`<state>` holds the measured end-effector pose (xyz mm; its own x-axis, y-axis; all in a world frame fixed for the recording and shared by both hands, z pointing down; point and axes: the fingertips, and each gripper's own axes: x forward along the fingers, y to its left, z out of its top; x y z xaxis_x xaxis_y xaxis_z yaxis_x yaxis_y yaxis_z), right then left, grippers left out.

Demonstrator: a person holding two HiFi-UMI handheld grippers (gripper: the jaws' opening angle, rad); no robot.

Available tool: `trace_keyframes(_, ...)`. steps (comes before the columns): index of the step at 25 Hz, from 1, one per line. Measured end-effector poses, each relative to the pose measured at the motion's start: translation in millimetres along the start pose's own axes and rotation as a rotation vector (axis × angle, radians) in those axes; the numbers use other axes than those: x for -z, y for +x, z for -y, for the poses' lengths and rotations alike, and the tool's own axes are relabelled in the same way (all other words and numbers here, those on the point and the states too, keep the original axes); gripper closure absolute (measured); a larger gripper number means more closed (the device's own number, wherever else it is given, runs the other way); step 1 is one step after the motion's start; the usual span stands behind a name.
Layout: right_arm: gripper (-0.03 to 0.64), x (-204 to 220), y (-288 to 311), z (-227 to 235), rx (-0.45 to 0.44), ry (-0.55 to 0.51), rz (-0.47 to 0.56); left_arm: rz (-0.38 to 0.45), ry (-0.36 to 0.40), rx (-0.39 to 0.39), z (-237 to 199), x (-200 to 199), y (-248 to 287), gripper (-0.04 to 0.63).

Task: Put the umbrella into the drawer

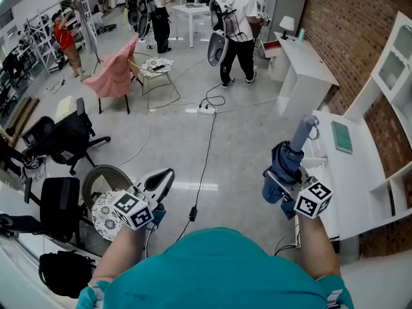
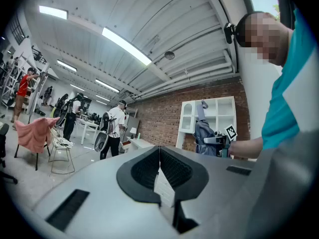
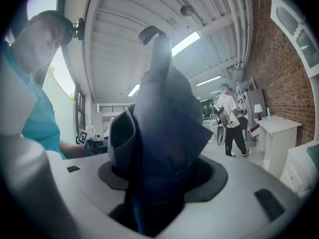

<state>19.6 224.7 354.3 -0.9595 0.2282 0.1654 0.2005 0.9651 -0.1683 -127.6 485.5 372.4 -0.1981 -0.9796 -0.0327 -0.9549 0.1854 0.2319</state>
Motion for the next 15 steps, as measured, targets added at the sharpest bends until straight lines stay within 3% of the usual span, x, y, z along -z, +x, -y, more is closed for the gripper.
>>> trace_keyframes(15,0.345,-2.8,3.7,7.6,0.0,-0.012,0.015,-0.022,0.021,0.033,1.5,-1.7,21.4,0.577)
